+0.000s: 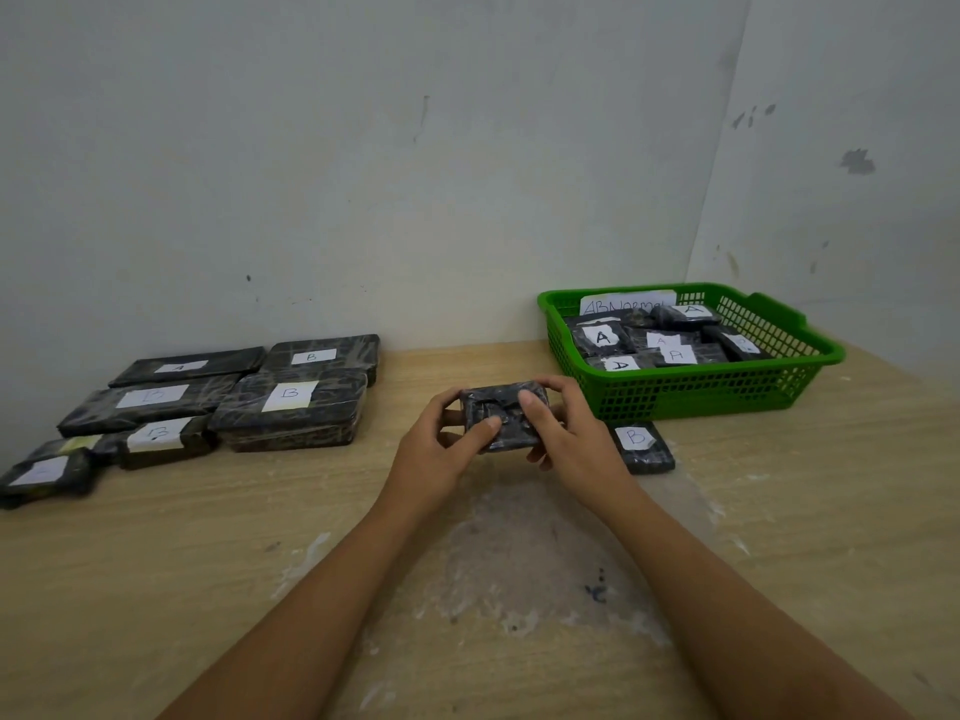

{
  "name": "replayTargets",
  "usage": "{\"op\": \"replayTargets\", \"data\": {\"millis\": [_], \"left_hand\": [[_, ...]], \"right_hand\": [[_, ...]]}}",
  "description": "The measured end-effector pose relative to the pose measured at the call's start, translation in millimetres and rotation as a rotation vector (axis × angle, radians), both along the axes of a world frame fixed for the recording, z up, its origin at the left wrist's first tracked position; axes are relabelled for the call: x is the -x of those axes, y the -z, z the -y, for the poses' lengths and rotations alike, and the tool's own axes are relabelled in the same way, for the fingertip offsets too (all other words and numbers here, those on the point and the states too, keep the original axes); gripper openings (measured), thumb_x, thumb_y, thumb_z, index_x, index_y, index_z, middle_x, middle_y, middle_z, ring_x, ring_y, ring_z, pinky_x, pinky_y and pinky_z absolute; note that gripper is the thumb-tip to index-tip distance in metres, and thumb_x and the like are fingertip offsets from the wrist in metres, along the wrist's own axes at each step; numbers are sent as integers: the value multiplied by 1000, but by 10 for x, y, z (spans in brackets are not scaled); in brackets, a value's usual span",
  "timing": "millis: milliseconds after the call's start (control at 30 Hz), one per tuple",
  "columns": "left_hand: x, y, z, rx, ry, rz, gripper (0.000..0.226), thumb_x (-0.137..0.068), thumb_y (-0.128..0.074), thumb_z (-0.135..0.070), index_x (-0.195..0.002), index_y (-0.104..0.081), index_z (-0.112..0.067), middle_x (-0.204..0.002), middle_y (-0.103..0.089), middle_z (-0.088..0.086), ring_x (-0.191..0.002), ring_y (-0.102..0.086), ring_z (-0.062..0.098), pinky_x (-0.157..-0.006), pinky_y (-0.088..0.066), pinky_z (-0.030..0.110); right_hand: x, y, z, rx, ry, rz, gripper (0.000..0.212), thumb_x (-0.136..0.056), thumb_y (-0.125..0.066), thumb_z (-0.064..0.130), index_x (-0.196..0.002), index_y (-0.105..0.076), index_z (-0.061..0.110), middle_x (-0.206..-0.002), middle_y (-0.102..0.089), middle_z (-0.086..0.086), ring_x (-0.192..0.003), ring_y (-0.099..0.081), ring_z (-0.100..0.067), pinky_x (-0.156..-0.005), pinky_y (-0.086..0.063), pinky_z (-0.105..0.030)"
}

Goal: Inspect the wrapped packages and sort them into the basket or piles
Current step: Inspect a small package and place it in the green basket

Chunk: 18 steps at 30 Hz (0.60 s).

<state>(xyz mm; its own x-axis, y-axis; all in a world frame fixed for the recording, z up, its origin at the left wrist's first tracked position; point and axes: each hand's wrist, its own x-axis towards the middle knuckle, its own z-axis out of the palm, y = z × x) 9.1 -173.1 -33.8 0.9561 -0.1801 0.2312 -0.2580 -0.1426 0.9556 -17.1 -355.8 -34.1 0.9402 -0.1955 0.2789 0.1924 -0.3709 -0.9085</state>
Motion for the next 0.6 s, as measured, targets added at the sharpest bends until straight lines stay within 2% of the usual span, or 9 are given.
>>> {"op": "replayTargets", "data": {"millis": [67,133,200,333,600], "left_hand": [[14,-10,34,10,-11,-24,61,-77,-74,-69,-127,-60,-37,-111,-73,-6,-90,-73,5,-77,-61,31],[25,-11,57,7,-44,-16,41,-91,-69,-56,-122,-60,-32,-106,-74,-4,-83,-72,1,-65,-55,20],[30,-5,65,-15,-79,3,27,-97,-66,-43,-118,-59,-27,-103,-73,-4,-77,-72,1,-59,-51,15],[12,21,67,-84,-129,12,24,-98,-67,-34,-116,-54,-25,-101,-70,-4,-79,-72,8,-59,-52,16],[-11,28,40,-85,-133,11,26,-98,-67,-29,-119,-52,-26,-101,-69,-2,-83,-72,12,-63,-55,21]], "right_hand": [[-22,38,6,34,15,16,33,-99,-55,54,-129,-51,39,-97,-71,0,-73,-73,-14,-62,-58,-29],[-47,76,14,72,27,27,32,-98,-54,57,-126,-51,44,-97,-71,2,-78,-72,-16,-68,-60,-36],[-54,85,3,89,23,26,32,-95,-54,59,-125,-51,46,-96,-70,3,-81,-72,-16,-73,-61,-42],[-20,64,-51,74,-13,12,27,-101,-59,42,-127,-52,38,-95,-68,2,-85,-71,-16,-82,-61,-49],[25,19,-74,25,-38,-5,37,-95,-64,53,-128,-51,40,-98,-69,3,-88,-72,-13,-83,-61,-49]]}}
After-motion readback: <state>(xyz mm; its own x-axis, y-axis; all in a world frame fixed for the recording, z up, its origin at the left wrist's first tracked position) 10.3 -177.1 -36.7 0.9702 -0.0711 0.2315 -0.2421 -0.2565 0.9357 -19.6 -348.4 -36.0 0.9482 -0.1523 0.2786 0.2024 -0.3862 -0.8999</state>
